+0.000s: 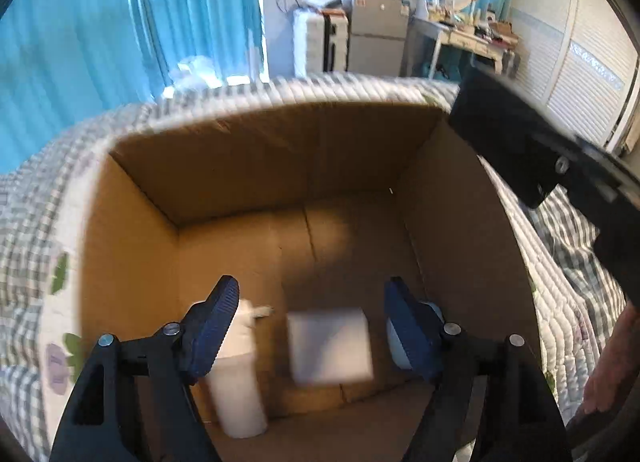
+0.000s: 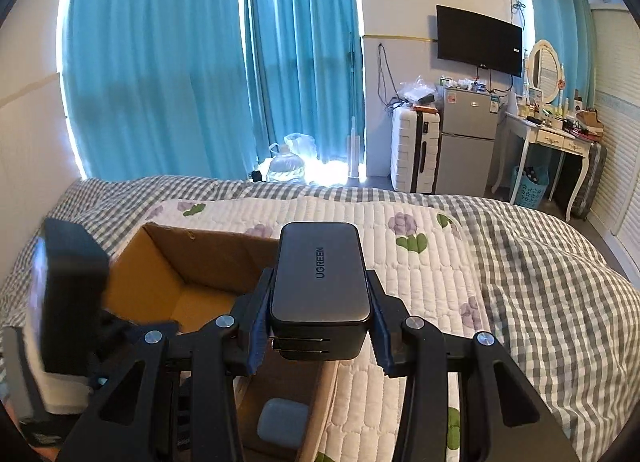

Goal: Organize rigid objects
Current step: 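Lower the charger and power bank into the box and release both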

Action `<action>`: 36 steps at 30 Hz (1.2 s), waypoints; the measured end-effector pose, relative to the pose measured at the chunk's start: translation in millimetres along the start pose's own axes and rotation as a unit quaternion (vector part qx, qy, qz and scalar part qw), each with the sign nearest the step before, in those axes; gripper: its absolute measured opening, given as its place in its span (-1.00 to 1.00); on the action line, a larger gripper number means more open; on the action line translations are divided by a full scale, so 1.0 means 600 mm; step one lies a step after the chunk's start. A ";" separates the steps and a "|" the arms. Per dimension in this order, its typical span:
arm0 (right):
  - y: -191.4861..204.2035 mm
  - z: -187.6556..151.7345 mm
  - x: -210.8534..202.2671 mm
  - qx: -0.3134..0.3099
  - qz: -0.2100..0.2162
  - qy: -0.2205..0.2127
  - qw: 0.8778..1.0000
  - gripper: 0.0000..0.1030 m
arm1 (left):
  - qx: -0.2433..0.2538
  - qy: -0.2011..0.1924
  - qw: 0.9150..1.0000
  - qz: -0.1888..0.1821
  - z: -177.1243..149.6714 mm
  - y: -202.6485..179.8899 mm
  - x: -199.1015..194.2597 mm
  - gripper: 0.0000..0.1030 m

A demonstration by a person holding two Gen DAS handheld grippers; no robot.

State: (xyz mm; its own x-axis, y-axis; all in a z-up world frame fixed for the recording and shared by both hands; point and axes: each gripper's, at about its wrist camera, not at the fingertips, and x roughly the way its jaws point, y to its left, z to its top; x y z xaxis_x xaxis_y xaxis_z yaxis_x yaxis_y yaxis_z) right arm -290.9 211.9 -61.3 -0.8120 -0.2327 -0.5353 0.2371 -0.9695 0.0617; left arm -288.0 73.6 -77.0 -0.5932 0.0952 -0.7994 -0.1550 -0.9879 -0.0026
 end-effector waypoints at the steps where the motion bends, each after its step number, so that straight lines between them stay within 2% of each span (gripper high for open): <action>1: -0.001 0.001 -0.002 0.002 -0.001 -0.001 1.000 -0.19 | 0.001 -0.005 1.000 0.003 0.001 0.003 -0.010 0.50; 9: 0.021 0.006 -0.033 0.002 0.006 -0.008 1.000 -0.19 | -0.008 -0.057 0.998 0.033 0.014 0.055 -0.093 0.50; 12: 0.038 -0.003 -0.012 -0.008 0.012 0.003 1.000 -0.19 | -0.018 -0.062 0.997 0.039 0.014 0.079 -0.098 0.50; 18: 0.071 -0.017 0.052 -0.036 -0.009 0.027 0.999 -0.18 | -0.034 -0.065 0.997 0.034 0.005 0.114 -0.088 0.50; 20: 0.069 -0.019 0.064 -0.028 -0.011 0.036 0.999 -0.10 | -0.032 -0.067 0.997 0.032 0.001 0.116 -0.089 0.50; 21: 0.068 -0.019 0.062 -0.024 -0.013 0.029 0.999 0.15 | -0.031 -0.066 0.997 0.032 -0.002 0.118 -0.089 0.50; 22: 0.067 -0.019 0.056 -0.022 -0.013 0.020 0.999 0.36 | -0.031 -0.066 0.997 0.033 -0.004 0.120 -0.091 0.50; 25: 0.066 -0.022 0.033 -0.020 -0.007 0.006 1.000 0.37 | -0.033 -0.071 0.996 0.032 -0.011 0.121 -0.106 0.50; 29: 0.059 -0.024 -0.005 -0.012 -0.008 0.013 1.000 0.38 | -0.038 -0.081 0.996 0.030 -0.029 0.123 -0.142 0.50; 36: 0.060 -0.031 -0.114 -0.011 -0.010 0.011 1.000 0.47 | -0.026 -0.081 0.996 0.034 -0.099 0.109 -0.208 0.51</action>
State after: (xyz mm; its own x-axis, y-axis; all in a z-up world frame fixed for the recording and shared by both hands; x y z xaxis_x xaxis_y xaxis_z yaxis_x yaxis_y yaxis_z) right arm -217.1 194.0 -38.1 -0.8053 -0.2104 -0.5543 0.2323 -0.9721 0.0315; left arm -177.3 -10.3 -13.1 -0.7215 0.0427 -0.6911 -0.0714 -0.9974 0.0129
